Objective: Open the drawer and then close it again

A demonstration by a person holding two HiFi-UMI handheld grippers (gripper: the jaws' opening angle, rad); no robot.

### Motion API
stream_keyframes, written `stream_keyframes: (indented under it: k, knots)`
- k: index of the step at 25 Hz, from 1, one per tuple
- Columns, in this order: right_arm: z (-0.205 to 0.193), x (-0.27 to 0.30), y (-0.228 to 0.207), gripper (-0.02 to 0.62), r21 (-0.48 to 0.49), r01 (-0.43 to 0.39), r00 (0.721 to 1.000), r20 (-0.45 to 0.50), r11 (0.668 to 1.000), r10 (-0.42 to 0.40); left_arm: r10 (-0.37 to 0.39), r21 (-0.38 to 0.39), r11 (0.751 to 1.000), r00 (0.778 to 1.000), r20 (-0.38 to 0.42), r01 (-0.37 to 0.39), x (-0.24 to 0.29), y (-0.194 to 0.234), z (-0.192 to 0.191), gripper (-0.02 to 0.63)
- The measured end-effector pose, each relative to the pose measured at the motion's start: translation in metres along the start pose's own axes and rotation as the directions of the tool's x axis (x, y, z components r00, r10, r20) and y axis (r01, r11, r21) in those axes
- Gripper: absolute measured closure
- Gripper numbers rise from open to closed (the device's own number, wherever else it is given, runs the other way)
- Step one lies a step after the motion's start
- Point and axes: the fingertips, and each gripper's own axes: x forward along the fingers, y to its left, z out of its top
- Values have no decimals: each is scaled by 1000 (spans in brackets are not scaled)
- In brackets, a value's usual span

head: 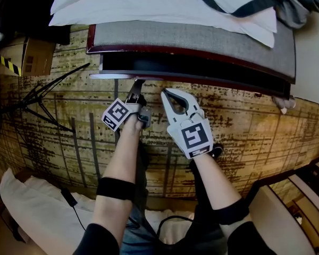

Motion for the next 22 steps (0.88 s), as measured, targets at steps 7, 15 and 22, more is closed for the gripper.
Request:
stream_keyframes:
  k: [7, 15, 22]
  knots:
    - [-8, -29, 20, 595, 4, -30, 999, -40, 1000, 30, 61, -18, 998, 998, -5, -61, -50, 17, -27, 546]
    - [-9, -51, 49, 595, 9, -68, 995, -73, 998, 69, 117, -26, 993, 992, -35, -118, -107, 37, -56, 545]
    - [1, -61, 64, 595, -5, -92, 992, -81, 996, 92, 168, -41, 985, 984, -59, -170, -154, 55, -81, 543]
